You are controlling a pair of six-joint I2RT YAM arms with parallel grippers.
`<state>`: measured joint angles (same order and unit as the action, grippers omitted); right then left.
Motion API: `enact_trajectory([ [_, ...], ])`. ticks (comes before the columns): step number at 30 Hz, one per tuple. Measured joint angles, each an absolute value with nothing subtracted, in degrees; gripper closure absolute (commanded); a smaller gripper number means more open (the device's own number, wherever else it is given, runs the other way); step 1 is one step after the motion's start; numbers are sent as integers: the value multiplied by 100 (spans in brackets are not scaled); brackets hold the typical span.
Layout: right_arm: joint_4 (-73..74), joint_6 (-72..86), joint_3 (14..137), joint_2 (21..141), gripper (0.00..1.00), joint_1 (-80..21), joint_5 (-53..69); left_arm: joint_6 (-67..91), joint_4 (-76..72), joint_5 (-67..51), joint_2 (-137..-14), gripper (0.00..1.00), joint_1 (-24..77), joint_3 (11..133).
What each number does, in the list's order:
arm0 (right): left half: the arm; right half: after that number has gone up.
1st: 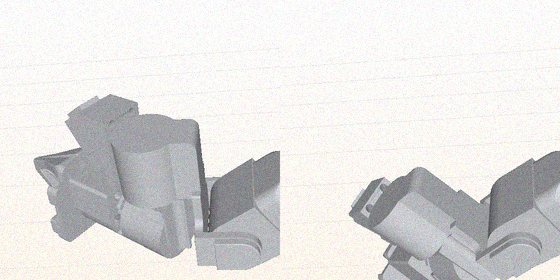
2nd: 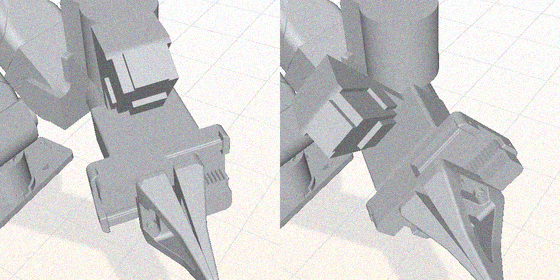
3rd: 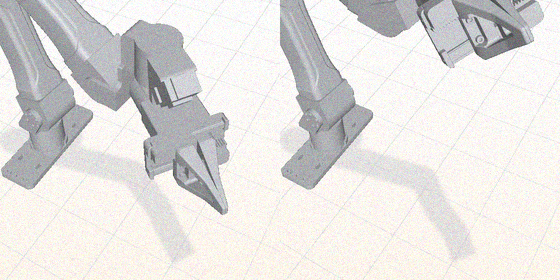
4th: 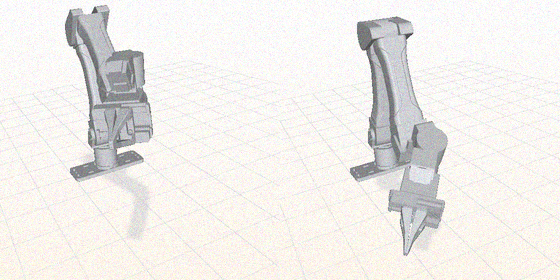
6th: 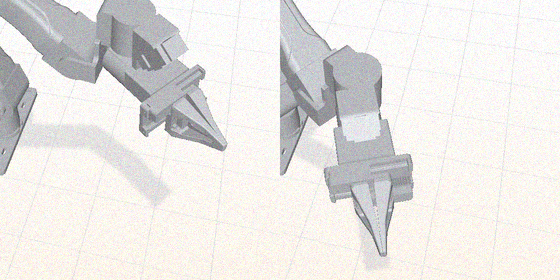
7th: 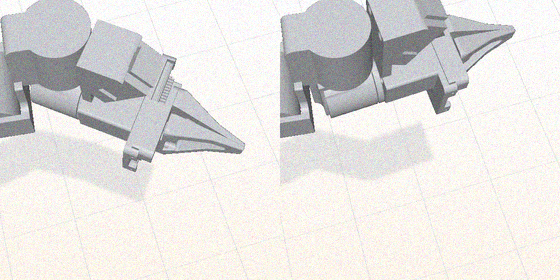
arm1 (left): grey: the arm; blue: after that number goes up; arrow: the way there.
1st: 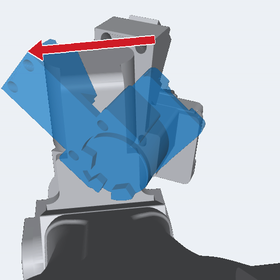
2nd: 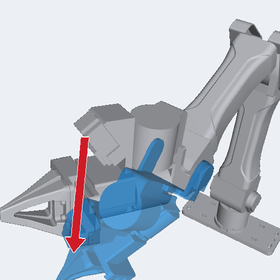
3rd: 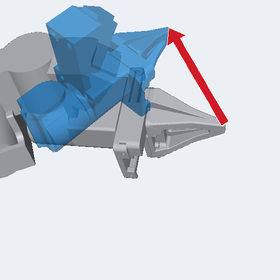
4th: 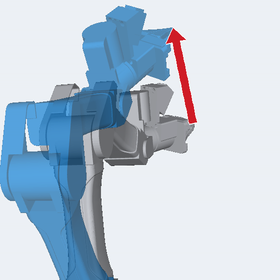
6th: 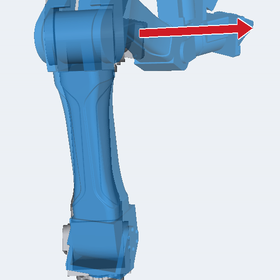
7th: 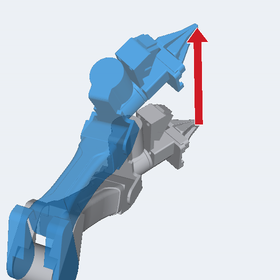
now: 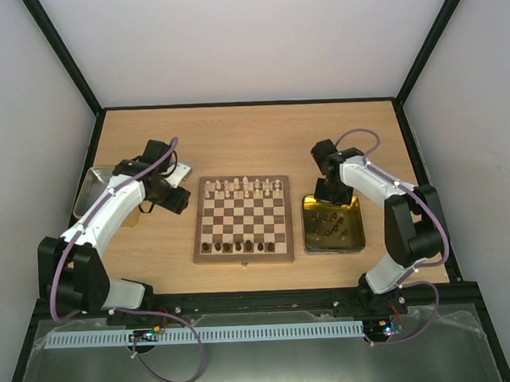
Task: Set up the chess pieces on the board
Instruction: Pick up the chess piece from the storage box, then place the chess piece on the chessboard.
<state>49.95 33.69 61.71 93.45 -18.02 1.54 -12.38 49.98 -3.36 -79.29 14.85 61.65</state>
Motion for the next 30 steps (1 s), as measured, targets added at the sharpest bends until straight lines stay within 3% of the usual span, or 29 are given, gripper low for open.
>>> enact_trajectory([
  [15,5756,4381,6289,8117,90,-4178,552,-1225,4956,-338,-8047,31,1542,6165],
  [30,5621,5022,6055,8501,89,-5478,980,-1140,4932,-333,-8132,31,1649,6165],
])
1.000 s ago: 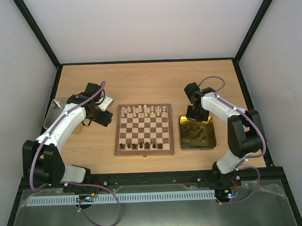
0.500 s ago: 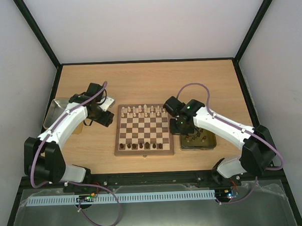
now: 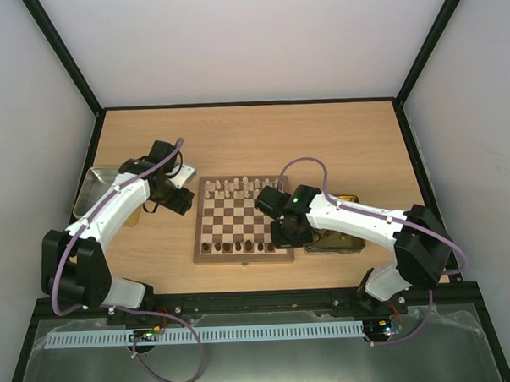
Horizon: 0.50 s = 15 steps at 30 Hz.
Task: Set up the chess pieces on the board
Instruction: Place the chess piece on the chessboard.
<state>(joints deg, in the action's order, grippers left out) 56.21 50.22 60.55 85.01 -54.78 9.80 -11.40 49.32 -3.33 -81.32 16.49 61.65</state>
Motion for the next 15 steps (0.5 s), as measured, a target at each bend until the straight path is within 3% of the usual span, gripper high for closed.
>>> enact_trajectory([
  [15,5367,5061,6023,8888,88,-5527,1063,-1131,4912,-292,-8132,31,1649,6165],
])
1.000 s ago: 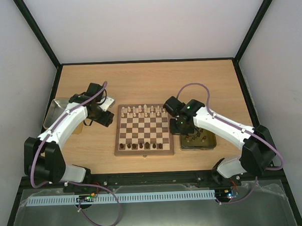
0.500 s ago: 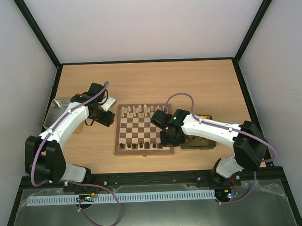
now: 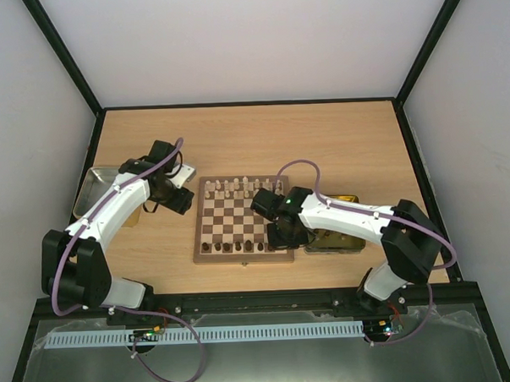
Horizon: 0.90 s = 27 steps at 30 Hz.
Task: Set up the chess pieces on the board
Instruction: Place the chess piece on the chessboard.
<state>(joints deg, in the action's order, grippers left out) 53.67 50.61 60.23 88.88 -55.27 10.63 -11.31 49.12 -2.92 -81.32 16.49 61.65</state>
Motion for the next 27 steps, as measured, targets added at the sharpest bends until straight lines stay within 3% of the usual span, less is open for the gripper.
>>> enact_trajectory([
  [20,5319,5028,6123,9205,85,-5527,1048,-1127,4895,-274,-8132,31,1649,6165],
  [27,5315,5011,6125,9247,74,-5527,1041,-1127,4890,-274,-8132,31,1649,6165],
])
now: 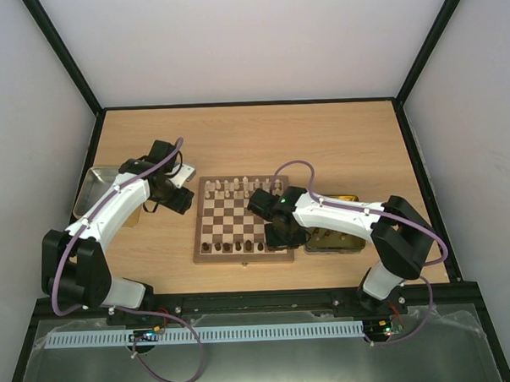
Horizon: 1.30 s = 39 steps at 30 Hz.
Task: Set up the chess pieces on the board
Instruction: Place the chess piece on the chessboard.
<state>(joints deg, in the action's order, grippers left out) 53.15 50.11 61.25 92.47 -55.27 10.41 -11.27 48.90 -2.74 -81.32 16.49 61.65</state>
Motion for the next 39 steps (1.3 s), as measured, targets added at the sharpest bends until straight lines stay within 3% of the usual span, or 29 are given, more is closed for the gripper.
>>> enact_trajectory([
  [29,5463,5030,6525,9301,73,-5408,493,-1116,4890,-274,-8145,31,1649,6165],
  [39,5660,4624,6792,9072,75,-3723,180,-1109,4888,-274,-8147,31,1649,6165],
])
